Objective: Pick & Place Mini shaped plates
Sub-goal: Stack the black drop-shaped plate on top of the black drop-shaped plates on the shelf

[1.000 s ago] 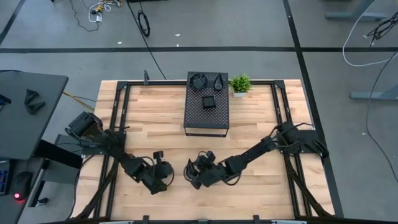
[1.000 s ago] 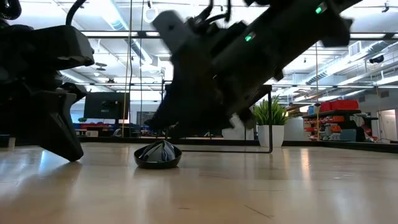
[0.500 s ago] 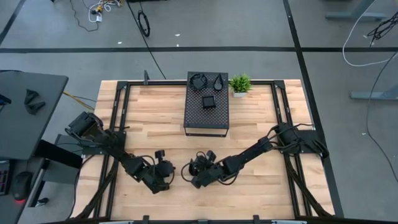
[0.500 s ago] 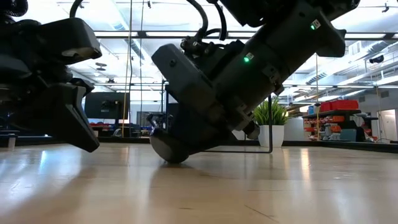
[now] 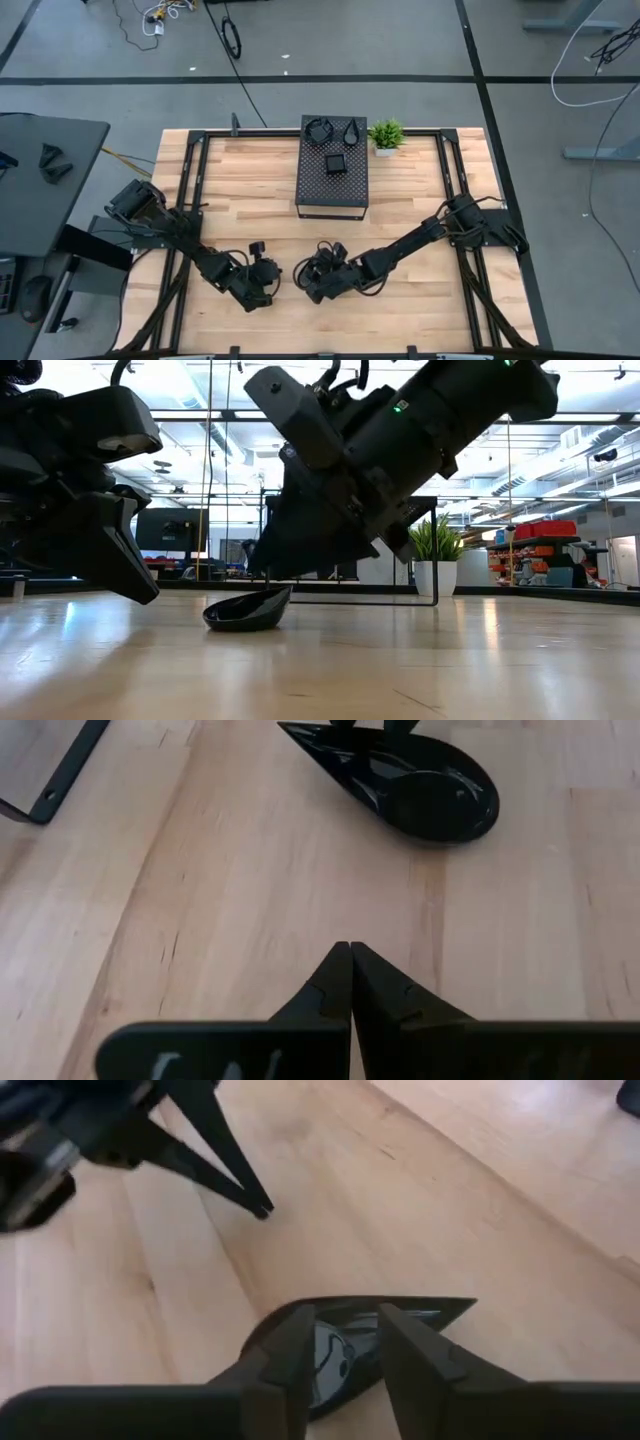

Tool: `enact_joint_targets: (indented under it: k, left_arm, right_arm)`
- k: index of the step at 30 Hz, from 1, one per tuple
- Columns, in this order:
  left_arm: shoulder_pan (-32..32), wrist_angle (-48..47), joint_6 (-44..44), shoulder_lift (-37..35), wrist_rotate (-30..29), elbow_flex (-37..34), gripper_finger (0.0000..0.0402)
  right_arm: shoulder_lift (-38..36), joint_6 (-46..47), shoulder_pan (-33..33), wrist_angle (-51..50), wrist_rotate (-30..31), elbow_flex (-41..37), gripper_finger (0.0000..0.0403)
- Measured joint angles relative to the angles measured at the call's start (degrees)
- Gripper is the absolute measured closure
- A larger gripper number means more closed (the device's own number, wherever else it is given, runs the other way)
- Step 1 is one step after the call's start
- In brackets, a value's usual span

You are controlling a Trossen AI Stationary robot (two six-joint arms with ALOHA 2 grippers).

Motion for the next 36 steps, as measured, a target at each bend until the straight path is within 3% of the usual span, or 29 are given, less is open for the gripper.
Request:
enact_joint_targets:
  k: [7,14,21,36]
  left_arm:
    - [0.0,0.02,0.01,0.0,-0.02,0.0,0.0399]
    - [0.13,0.02,0.03,0.0,-0.17,0.01,0.0399]
    - [0.11,0.11,0.04,0.0,-0.17,0.02,0.0399]
    - [0.24,1.25,0.8,0.02,-1.09,0.08,0.0399]
  right_arm:
    - [-0.07,7.42,0.02,-2.17,-5.53,0.02,0.0246]
    - [-0.05,9.31,0.07,-3.45,-14.89,0.0,0.0238]
    - [-1.26,8.16,-0.5,-4.49,-15.52,0.03,0.0238]
    - [-4.79,6.04,-2.37,-21.63,-15.72,0.02,0.0261]
